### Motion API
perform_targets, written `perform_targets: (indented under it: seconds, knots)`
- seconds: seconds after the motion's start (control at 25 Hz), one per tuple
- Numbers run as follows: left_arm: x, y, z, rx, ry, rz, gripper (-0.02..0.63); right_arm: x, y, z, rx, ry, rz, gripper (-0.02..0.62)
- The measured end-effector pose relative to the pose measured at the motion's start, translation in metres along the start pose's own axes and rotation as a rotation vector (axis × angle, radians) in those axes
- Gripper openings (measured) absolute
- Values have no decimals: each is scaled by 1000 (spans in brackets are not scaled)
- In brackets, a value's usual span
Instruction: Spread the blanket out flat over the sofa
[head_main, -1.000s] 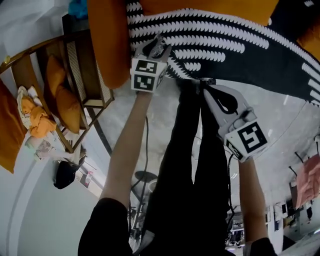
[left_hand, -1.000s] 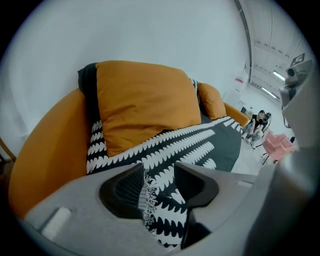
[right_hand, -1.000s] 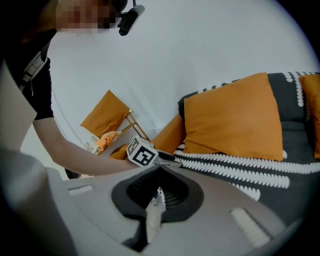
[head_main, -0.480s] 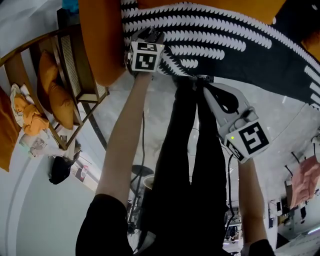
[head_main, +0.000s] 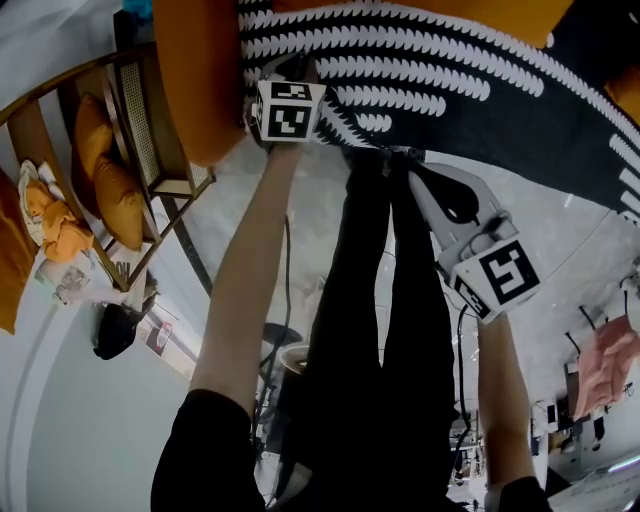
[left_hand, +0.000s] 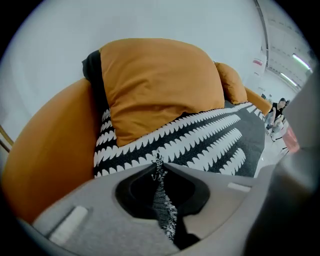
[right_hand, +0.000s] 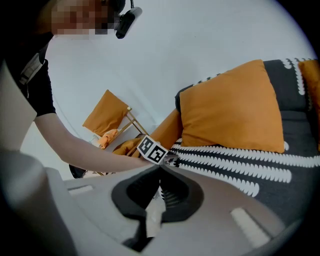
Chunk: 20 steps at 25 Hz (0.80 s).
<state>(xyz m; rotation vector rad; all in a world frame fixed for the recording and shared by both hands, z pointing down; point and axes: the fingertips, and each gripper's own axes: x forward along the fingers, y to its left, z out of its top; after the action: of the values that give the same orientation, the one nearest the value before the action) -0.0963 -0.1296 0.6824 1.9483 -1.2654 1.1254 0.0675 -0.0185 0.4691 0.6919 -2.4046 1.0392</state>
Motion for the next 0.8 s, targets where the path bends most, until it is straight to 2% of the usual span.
perform_targets:
  seconds: [0.32, 0.48, 0.8]
  knots:
    - [-43, -17, 21, 2, -89, 19, 18, -11, 1, 7, -22, 1, 42, 3]
    - [-77, -29, 23, -23, -131, 25, 18, -18, 5, 11, -49, 6, 75, 2]
    - [-139, -31, -11, -95, -173, 70, 17, -5, 15, 9, -98, 19, 141, 2]
